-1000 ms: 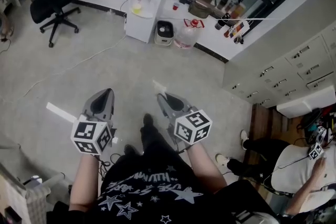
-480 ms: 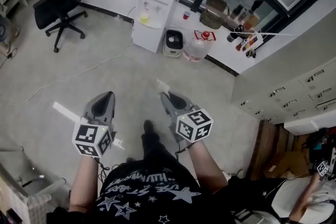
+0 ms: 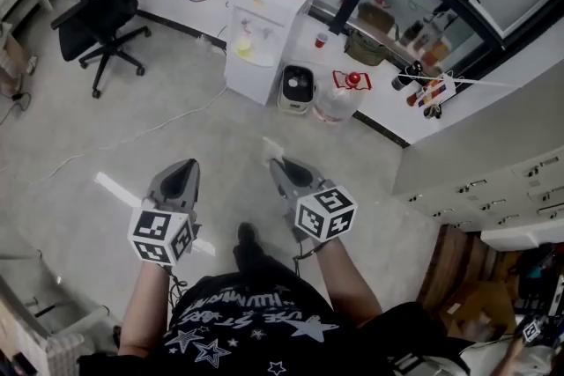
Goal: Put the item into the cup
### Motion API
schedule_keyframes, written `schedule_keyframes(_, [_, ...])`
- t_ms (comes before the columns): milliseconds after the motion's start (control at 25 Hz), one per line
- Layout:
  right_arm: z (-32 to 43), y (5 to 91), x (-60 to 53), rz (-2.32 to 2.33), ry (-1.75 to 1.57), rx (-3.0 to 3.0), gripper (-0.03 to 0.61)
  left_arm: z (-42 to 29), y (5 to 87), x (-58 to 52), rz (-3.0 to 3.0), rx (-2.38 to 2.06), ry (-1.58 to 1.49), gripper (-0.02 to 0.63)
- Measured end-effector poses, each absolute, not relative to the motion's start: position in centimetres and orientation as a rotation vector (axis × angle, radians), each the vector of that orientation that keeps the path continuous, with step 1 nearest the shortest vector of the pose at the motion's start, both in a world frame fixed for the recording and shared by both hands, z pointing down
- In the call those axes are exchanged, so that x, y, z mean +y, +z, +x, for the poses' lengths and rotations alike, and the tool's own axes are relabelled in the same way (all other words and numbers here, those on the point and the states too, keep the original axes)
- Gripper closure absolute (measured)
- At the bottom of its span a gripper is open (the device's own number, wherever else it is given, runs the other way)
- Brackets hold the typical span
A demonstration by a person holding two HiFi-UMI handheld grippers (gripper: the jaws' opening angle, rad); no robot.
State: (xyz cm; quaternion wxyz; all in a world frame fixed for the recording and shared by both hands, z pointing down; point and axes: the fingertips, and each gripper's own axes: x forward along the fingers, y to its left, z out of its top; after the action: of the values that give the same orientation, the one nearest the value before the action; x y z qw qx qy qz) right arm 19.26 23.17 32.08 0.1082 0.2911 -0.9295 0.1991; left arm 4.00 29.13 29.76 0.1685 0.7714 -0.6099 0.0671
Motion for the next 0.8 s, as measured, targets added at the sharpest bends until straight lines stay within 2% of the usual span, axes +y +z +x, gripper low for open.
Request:
schedule_keyframes(480, [21.3,32.6,15.7,0.800,0.609,-2.762,0.544,6.9,29.6,21.2,2.199,-1.760,0.221,0.609])
schedule_keyframes(800, [20.3,32.7,13.9,0.779,0.620,-2.762,0.545,6.1,29.7,19.2,2.177,-1.752,0.212,0.609])
